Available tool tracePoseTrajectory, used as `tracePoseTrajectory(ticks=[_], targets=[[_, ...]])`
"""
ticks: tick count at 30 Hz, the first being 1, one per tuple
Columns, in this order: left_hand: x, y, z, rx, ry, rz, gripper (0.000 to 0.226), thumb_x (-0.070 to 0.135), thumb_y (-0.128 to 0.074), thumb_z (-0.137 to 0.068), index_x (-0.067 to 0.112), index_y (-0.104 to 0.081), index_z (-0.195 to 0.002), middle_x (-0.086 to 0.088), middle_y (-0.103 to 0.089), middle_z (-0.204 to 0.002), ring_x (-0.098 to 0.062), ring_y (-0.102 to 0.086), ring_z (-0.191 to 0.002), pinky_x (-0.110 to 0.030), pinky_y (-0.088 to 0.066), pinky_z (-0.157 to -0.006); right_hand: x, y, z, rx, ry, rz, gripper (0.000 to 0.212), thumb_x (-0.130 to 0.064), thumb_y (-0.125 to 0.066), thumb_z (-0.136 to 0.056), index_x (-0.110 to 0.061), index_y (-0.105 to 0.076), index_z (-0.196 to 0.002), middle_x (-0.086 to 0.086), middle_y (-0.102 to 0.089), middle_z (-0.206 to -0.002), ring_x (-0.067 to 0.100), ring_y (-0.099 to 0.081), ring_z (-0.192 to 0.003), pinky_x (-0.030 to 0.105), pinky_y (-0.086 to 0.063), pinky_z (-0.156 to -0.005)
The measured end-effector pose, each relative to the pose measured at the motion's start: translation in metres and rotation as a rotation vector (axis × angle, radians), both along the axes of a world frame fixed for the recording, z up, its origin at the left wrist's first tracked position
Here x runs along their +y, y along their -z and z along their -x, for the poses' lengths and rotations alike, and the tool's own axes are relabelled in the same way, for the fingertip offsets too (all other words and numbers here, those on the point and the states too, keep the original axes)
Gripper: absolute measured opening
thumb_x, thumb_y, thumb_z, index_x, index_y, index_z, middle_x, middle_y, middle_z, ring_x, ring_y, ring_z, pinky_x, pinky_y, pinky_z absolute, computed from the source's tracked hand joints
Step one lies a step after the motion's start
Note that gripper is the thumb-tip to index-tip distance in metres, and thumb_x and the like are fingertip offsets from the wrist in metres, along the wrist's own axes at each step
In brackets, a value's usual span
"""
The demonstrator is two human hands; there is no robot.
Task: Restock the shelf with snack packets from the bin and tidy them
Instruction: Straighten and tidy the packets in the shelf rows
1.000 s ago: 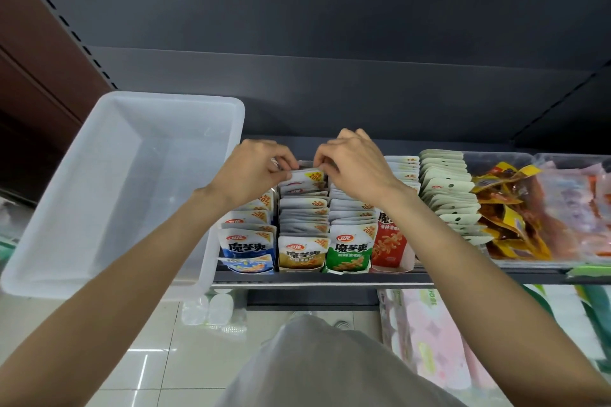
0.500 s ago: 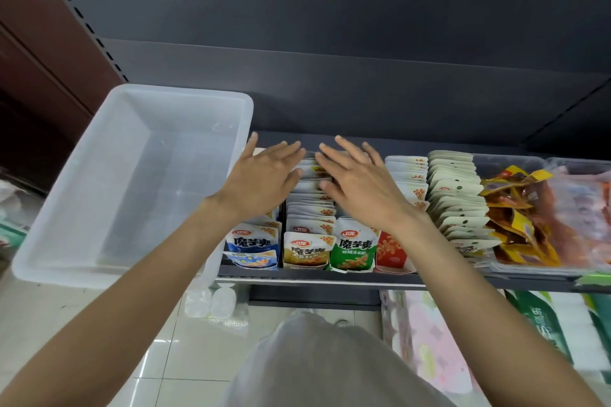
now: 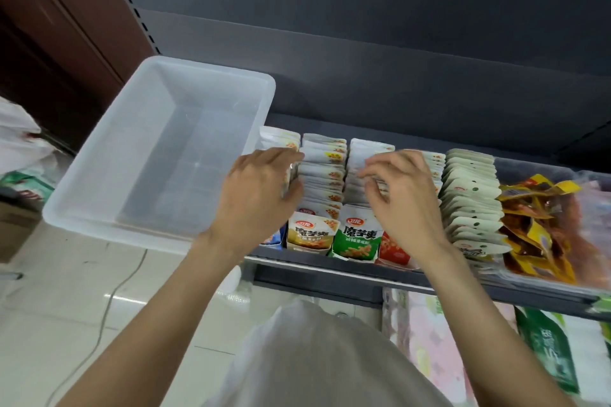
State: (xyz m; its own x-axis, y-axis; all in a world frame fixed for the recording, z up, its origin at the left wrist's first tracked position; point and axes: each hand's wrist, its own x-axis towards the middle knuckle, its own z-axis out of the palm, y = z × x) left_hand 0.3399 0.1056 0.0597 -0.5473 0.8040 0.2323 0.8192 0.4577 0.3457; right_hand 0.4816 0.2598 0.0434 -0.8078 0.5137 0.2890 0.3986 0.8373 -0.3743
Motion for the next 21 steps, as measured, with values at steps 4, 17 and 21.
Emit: tracePoseTrajectory(ticks=[4, 17, 21], targets=[[-0.006, 0.017, -0.02, 0.07, -0.064, 0.175, 0.041, 0.04, -0.042, -0.086, 0.015, -0.069, -0.103, -0.002, -0.07, -0.105, -0.022, -0.064, -0.103, -0.056, -0.034, -0.101, -0.016, 0.013, -0.009, -0.058, -0.001, -0.063, 0.023, -0.023, -0.054, -0.088, -0.016, -0.075, -0.092, 0.002, -0.063, -0.112, 0.024, -0.043, -0.108, 0.041, -0.043, -0.085], [0.027, 0.031, -0.064, 0.077, 0.011, 0.195, 0.06, 0.035, -0.019, -0.096, 0.0, -0.038, -0.14, -0.016, -0.035, -0.148, -0.028, -0.028, -0.14, -0.041, -0.018, -0.115, 0.001, 0.015, 0.014, -0.015, -0.132, -0.07, 0.034, -0.016, -0.043, -0.09, -0.014, -0.067, -0.114, 0.0, -0.063, -0.119, 0.024, -0.051, -0.113, 0.042, -0.041, -0.092], [0.049, 0.044, -0.064, 0.031, -0.054, 0.345, 0.073, 0.042, 0.01, -0.089, 0.004, -0.006, -0.149, -0.014, -0.005, -0.157, -0.027, 0.0, -0.145, -0.041, -0.005, -0.119, 0.019, 0.02, 0.026, -0.121, -0.221, -0.17, 0.031, -0.016, -0.05, -0.089, -0.015, -0.068, -0.114, -0.001, -0.062, -0.126, 0.027, -0.048, -0.123, 0.046, -0.038, -0.094]])
